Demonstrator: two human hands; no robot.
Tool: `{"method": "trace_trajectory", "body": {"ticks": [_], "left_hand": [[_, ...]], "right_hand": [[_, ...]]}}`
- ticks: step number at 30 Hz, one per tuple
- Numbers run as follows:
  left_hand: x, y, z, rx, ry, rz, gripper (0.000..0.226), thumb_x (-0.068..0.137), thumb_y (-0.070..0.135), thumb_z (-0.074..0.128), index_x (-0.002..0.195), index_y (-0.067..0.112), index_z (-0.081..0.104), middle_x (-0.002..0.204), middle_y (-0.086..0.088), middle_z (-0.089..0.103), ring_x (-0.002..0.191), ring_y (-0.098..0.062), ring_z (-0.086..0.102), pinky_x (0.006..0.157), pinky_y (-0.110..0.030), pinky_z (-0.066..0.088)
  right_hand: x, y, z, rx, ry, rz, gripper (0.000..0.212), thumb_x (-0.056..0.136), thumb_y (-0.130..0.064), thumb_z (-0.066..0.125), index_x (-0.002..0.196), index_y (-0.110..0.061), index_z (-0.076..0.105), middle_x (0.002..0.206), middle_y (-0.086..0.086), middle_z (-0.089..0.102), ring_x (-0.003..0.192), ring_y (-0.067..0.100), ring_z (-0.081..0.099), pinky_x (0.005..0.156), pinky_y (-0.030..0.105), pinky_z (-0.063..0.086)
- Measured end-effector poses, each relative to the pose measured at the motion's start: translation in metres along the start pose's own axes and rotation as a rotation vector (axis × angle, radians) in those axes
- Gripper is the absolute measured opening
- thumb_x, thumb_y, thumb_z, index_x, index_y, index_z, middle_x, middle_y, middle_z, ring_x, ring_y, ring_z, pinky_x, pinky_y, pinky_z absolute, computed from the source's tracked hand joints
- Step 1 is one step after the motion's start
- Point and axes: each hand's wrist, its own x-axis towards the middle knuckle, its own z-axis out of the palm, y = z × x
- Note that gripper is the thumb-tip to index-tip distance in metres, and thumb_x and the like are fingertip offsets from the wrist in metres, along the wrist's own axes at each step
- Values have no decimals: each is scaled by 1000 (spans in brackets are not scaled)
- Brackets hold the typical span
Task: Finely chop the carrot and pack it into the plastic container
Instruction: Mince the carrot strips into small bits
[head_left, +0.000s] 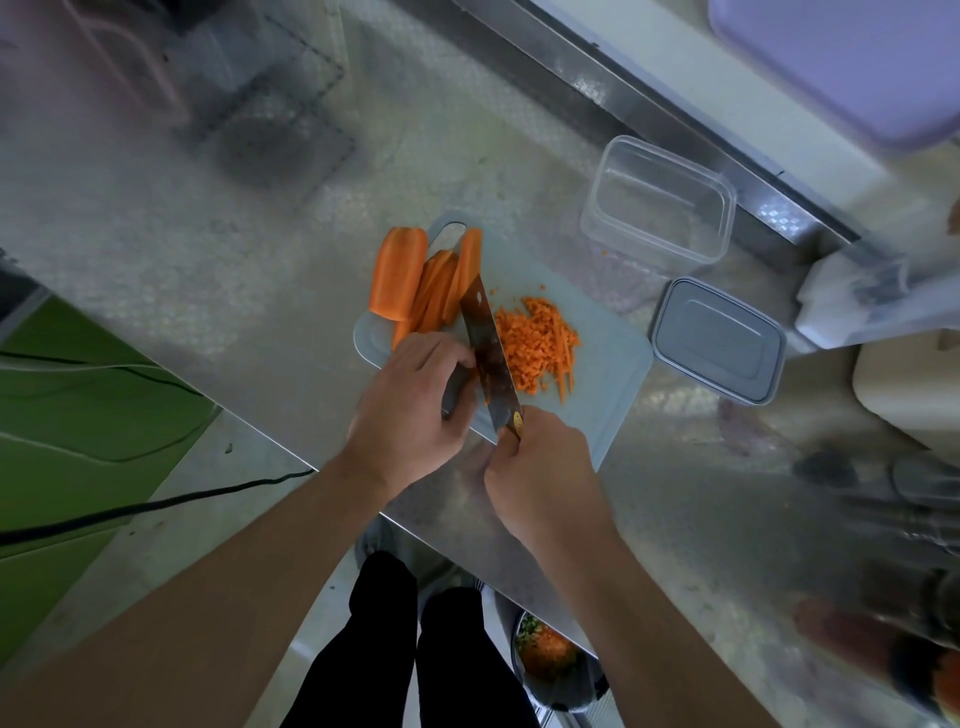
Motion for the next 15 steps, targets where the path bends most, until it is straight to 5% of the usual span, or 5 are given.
{"method": "trace_trajectory", "body": {"ticks": [5,15], "left_hand": [[1,-2,0,-42,10,-35,15,90,10,75,102,10,67,107,0,65,104,-18,59,85,-24,48],[1,-2,1,-64,-2,-64,19,89,13,74,106,11,66,109,0,64,106,-16,59,89,-12,42]], "right_hand": [[0,7,-2,40,43,-10,34,102,-26,47,69,-21,41,67,0,52,57,14,49,48,28,29],[-5,9,-5,32,34,-56,28,102,-25,47,75,-20,48,68,-3,56,60,14,54,47,27,33]]}}
